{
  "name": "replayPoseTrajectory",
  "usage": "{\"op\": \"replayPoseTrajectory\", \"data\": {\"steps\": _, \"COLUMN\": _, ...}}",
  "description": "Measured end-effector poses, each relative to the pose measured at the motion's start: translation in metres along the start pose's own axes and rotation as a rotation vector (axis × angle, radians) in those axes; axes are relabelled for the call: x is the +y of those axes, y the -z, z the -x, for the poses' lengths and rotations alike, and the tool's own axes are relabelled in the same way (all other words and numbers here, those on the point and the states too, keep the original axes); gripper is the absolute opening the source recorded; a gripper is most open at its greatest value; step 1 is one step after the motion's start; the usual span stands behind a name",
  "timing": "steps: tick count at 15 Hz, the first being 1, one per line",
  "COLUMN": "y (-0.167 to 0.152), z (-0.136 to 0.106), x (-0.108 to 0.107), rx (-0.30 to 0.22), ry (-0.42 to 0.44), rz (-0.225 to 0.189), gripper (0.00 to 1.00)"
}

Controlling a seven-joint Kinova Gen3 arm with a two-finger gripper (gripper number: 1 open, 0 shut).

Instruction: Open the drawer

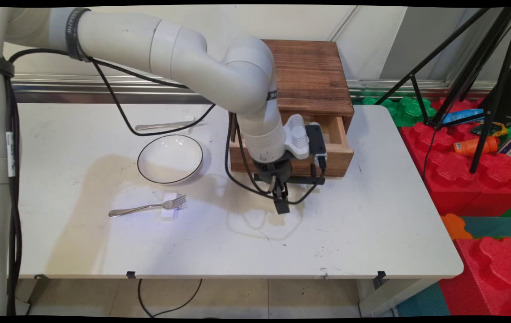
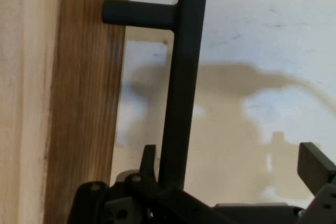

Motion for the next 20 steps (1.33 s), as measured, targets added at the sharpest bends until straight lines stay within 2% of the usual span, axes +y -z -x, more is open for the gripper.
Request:
{"op": "replayPoseTrajectory", "data": {"steps": 11, "y": 0.014, "z": 0.009, "x": 0.049, "rx": 0.002, "ry": -0.004, "rz": 0.05, "gripper": 1.0}}
{"op": "replayPoseTrajectory", "data": {"steps": 20, "y": 0.021, "z": 0.014, "x": 0.08, "rx": -0.003, "ry": -0.001, "rz": 0.084, "gripper": 1.0}}
